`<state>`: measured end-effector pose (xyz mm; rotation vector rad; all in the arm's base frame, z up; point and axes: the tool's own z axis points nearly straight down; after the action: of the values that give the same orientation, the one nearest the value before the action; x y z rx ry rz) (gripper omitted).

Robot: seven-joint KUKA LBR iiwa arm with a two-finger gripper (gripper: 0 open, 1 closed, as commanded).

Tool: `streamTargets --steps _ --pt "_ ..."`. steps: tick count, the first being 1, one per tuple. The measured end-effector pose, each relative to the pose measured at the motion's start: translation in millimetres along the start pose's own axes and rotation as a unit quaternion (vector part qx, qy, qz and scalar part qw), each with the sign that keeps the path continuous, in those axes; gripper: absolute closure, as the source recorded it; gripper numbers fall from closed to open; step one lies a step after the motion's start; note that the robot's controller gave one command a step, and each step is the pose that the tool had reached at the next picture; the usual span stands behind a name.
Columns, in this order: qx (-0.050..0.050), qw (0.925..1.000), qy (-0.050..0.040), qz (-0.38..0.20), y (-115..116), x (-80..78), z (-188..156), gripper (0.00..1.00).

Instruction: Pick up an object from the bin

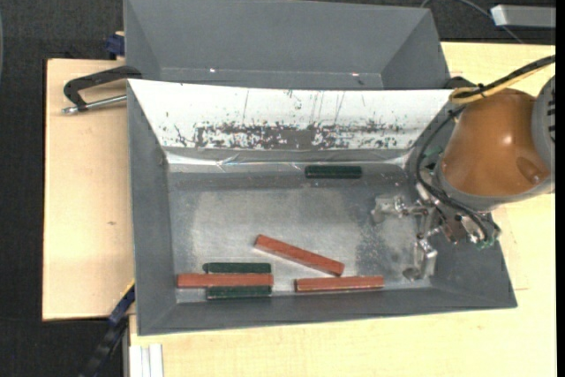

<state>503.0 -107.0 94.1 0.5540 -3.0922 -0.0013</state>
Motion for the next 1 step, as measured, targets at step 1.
streamTargets --steps 1 --pt "0.000 0.9948 -0.0006 0.102 20.3 -7.0 9.3 0.00"
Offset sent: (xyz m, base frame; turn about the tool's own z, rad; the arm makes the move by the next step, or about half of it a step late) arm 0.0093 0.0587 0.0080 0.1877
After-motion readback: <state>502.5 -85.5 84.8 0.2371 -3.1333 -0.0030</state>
